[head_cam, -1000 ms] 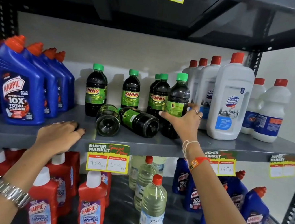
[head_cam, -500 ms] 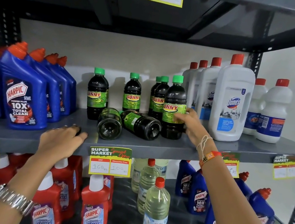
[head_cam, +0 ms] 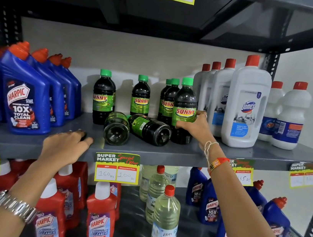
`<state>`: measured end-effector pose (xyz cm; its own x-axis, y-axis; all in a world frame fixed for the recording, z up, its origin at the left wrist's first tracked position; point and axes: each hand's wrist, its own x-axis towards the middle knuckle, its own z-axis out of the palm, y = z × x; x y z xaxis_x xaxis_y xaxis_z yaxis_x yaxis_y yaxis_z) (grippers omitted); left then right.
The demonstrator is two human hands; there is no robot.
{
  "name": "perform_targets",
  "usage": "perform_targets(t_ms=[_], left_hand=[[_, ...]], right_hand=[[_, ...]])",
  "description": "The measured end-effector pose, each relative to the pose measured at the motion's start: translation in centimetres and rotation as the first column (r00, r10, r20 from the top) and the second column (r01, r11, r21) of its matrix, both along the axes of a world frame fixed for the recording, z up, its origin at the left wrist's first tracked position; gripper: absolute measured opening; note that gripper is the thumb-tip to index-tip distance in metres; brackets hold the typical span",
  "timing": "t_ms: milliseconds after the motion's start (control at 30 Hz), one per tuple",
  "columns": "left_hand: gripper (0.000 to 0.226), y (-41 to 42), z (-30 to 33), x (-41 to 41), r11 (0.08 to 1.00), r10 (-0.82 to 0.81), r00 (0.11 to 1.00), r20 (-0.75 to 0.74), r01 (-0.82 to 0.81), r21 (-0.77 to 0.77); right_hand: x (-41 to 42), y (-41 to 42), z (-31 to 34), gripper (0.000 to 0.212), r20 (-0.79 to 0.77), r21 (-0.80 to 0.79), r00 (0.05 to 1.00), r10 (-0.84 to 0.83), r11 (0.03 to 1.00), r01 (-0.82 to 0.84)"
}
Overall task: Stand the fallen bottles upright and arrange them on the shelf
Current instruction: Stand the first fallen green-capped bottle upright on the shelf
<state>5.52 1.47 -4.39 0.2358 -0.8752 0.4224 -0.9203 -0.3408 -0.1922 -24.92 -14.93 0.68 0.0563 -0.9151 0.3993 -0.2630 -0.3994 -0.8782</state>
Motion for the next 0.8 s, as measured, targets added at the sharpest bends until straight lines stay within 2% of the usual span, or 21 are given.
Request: perform_targets(t_ms=[200,267,333,400,433,500,567,633,700,733,800], left_hand=[[0.044,0.5,0.5,-0.5,0.998,-0.015,0.997,0.077,0.01,0.056],[0.053,1.0,0.8,-0.6,0.993,-0.05,0.989,0.141,0.035,0.109],[0.055,1.5,1.1,-0.7,0.989,-0.068,0.988,0.138,0.048,0.141],[0.05,1.8,1.2,-0.8,0.99,-0.08,0.993,0.089,0.069,0.121],[0.049,2.0,1.1,-0.9,0.991,-0.102,0.991,0.09,0.093,0.095],[0.058,2.3,0.7,-0.9,0.992,-0.122,0.989,0.079,0.122,0.013],[0.083,2.4,0.1,-1.0,0.982,-0.144,0.989,-0.037,0.138,-0.13],[0.081,2.3,-0.3,-1.1,0.956,-0.14,0.986,-0.086,0.112,-0.273],[0.073,2.3,-0.4,-1.3,0.94,-0.122,0.989,-0.086,0.088,-0.328],[0.071,2.4,-0.5,-1.5,0.938,-0.118,0.989,-0.085,0.083,-0.336],[0.065,2.6,-0.6,-1.6,0.935,-0.109,0.99,-0.092,0.071,-0.346]], right_hand=[[0.2,0.3,-0.1,0.084,0.048,0.0,0.999,0.015,1.0,-0.015],[0.3,1.4,0.1,0.09,0.029,-0.128,0.993,-0.117,0.984,0.12],[0.7,3.4,0.7,0.083,0.099,-0.326,0.957,-0.271,0.9,0.289],[1.6,5.5,1.7,0.068,0.213,-0.506,0.932,-0.295,0.783,0.363],[2.2,6.5,2.3,0.061,0.217,-0.574,0.942,-0.258,0.746,0.337],[3.8,7.5,3.6,0.049,0.058,-0.63,0.981,-0.183,0.756,0.178],[5.7,7.7,4.5,0.045,-0.254,-0.56,0.952,-0.173,0.828,0.001],[7.6,7.2,5.1,0.053,-0.536,-0.387,0.835,-0.123,0.915,-0.114],[9.1,6.8,5.4,0.064,-0.741,-0.151,0.671,-0.011,0.977,-0.15],[9.6,6.5,5.4,0.065,-0.81,-0.07,0.586,0.029,0.987,-0.145],[10.5,5.8,5.2,0.058,-0.886,-0.008,0.461,0.049,0.993,-0.121]])
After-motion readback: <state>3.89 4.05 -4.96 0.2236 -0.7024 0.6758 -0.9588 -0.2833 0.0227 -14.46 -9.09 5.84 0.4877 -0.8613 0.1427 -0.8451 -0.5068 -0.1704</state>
